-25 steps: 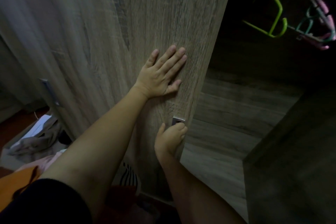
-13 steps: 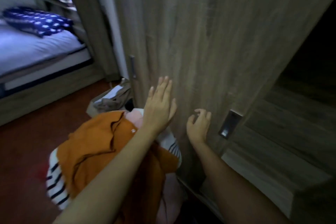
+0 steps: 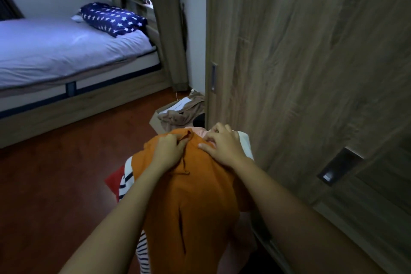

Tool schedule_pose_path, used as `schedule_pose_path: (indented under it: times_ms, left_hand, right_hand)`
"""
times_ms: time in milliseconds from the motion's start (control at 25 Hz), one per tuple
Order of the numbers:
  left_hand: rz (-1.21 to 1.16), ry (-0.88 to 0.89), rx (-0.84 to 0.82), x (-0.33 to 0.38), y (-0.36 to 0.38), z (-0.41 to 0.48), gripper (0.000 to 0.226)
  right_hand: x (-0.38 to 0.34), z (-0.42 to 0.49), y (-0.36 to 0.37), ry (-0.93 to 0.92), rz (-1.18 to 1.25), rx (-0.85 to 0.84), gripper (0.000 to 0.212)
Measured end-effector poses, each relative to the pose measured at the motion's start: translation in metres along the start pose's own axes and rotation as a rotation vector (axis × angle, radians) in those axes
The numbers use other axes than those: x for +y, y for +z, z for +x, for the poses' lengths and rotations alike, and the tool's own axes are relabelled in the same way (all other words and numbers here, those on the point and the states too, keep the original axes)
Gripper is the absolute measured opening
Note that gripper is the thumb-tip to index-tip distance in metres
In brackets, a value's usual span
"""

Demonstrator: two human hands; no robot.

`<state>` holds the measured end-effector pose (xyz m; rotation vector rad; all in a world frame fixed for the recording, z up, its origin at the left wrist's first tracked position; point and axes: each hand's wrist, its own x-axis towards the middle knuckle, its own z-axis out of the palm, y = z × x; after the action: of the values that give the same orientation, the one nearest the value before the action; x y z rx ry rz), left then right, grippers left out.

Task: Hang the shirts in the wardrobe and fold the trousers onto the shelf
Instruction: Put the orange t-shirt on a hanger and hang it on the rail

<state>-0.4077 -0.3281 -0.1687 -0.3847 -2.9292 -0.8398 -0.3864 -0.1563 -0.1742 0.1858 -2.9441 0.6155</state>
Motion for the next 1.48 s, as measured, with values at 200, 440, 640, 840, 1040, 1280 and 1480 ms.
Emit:
schedule_pose_path:
  times_ms: [200, 440, 640, 840, 1040, 1280, 1480]
  left_hand:
    - [-0.513, -0.409, 0.284, -0.017, -0.036, 0.008, 0.022]
    - [-0.713, -0.168, 0.365, 0.001, -0.124, -0.005, 0.020]
    - [-0.730, 0.109, 0.350, 0.067, -0.163, -0.043, 0.023]
    - [-0.757, 0.395, 0.268, 0.156, -0.189, -0.093, 0.032]
    - [-0.719, 0.511, 0.192, 0.222, -0.191, -0.126, 0.021]
    - [-0.831, 0.429, 0.283, 0.229, -0.202, -0.131, 0.020]
    - [-0.975, 0.318, 0.470, 0.207, -0.228, -0.111, 0.021]
  right_hand:
    - [-0.019, -0.016, -0.011, 0.054, 0.255, 0.100, 0.017]
    - [-0.025, -0.051, -0.035, 0.211, 0.729, -0.001, 0.035]
    - [-0.006, -0.107, -0.068, 0.232, 0.563, -0.409, 0.058]
    - [0.007, -0.173, -0.098, 0.399, 0.446, -0.615, 0.122]
    - [-0.045, -0.185, -0.161, 0.006, 0.904, 0.057, 0.113]
    - [-0.048, -0.190, -0.173, -0.075, 0.841, -0.103, 0.043]
    - [-0.020, -0.205, -0.134, -0.060, 0.702, -0.232, 0.069]
